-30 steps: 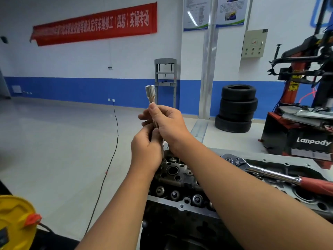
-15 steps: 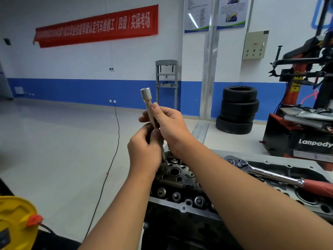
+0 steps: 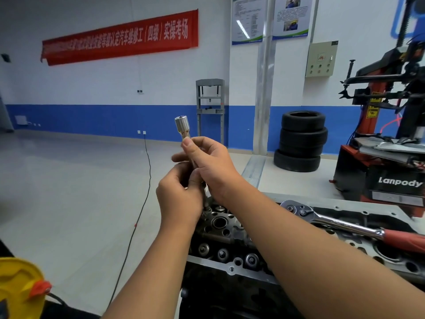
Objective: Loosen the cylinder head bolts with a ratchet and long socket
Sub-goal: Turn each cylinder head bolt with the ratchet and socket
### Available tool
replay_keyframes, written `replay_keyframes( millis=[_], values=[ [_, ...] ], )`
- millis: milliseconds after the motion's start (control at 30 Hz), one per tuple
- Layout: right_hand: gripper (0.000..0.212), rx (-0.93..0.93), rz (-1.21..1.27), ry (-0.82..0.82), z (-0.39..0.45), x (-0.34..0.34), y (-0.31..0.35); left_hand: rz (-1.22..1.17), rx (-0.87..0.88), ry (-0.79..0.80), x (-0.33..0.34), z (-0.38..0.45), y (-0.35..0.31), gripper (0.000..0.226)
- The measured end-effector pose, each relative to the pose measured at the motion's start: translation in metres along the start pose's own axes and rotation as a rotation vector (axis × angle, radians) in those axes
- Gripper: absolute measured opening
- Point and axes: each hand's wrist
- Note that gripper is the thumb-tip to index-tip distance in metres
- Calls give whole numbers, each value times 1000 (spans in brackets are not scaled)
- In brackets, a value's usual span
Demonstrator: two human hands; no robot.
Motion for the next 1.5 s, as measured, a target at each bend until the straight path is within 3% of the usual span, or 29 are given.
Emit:
replay_keyframes(
  millis=[133, 300, 500, 600, 700, 933, 1100, 1300, 1500],
  values=[
    [19, 17, 38, -6, 1, 0, 0, -1, 6, -49, -2, -3, -4, 24],
    [43, 28, -37, 7, 2, 0, 0, -58, -39, 71, 3, -5, -5, 20],
    [20, 11, 1, 31, 1, -4, -1, 26, 19, -45, 0, -4, -3, 14],
    [26, 27, 6, 35, 1, -2, -2, -66, 5, -15, 0, -4, -3, 14],
    [40, 37, 2, 17, 3, -2, -1, -97, -25, 14, 1, -2, -3, 27],
    [28, 24, 8, 18, 2, -5, -2, -71, 18, -32, 0, -3, -3, 19],
    [42, 40, -24, 27, 3, -2, -2, -79, -46, 54, 3, -4, -4, 23],
    [21, 0, 22, 38, 2, -5, -3, -69, 5, -28, 1, -3, -2, 6],
    [39, 45, -3, 24, 4, -4, -2, -124, -21, 40, 2, -3, -2, 29]
  ],
)
Point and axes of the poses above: each hand's wrist, its own z-axis towards the middle knuckle, its own x-axis out of the palm, y = z × x, and after that the axes turned 14 degrees about -x, right-handed
